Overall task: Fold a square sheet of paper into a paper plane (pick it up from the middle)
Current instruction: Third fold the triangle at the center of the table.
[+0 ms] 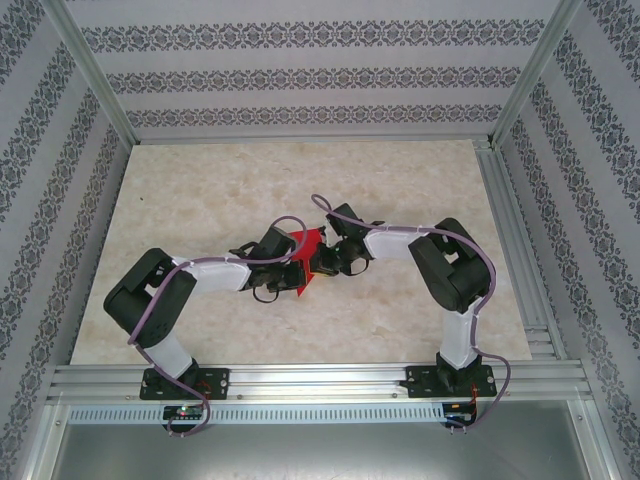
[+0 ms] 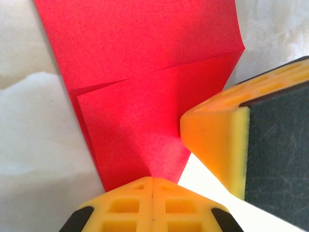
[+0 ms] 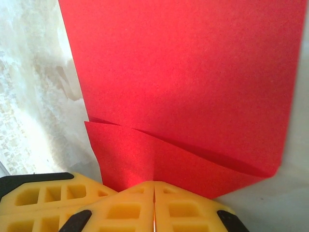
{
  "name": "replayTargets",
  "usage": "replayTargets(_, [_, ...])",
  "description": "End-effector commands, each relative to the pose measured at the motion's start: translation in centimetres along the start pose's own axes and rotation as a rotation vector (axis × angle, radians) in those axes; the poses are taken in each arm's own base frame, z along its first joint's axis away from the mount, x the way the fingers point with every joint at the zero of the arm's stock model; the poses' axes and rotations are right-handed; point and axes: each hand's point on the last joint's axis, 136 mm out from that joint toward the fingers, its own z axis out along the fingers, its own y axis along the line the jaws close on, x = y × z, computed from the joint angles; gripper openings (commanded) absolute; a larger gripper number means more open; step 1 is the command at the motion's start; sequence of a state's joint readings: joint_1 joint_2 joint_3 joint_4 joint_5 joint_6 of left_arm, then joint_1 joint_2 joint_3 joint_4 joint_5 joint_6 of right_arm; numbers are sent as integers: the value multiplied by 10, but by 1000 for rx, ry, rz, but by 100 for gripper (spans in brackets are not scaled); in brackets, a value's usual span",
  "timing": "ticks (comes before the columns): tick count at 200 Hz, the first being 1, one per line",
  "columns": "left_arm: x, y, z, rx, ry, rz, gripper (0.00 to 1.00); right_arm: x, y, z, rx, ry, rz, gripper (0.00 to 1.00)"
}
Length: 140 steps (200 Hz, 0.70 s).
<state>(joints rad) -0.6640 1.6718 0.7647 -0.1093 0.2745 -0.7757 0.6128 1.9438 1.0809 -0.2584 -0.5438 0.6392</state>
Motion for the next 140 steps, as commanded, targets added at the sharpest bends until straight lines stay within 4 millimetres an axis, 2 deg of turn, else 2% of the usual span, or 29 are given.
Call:
replayTargets(1, [32, 42, 4, -141, 85, -23, 0, -21, -28, -4, 96, -54, 9, 9])
replayTargets(60, [39, 47, 4, -152, 106, -15, 0, -53, -46, -15, 135, -107, 44, 9])
replayTargets(80, [36, 45, 1, -151, 98, -9, 0, -65, -48, -26, 139, -144, 49, 9])
replayTargets(107, [31, 38, -4, -130, 76, 5, 3, -75, -28, -56, 113, -220, 2, 13])
replayTargets(125, [21, 25, -11, -94, 41, 27, 7, -70, -12, -74, 69, -263, -28, 20])
replayTargets(140, [9, 12, -17, -51, -2, 42, 14, -61, -4, -82, 28, -279, -35, 29])
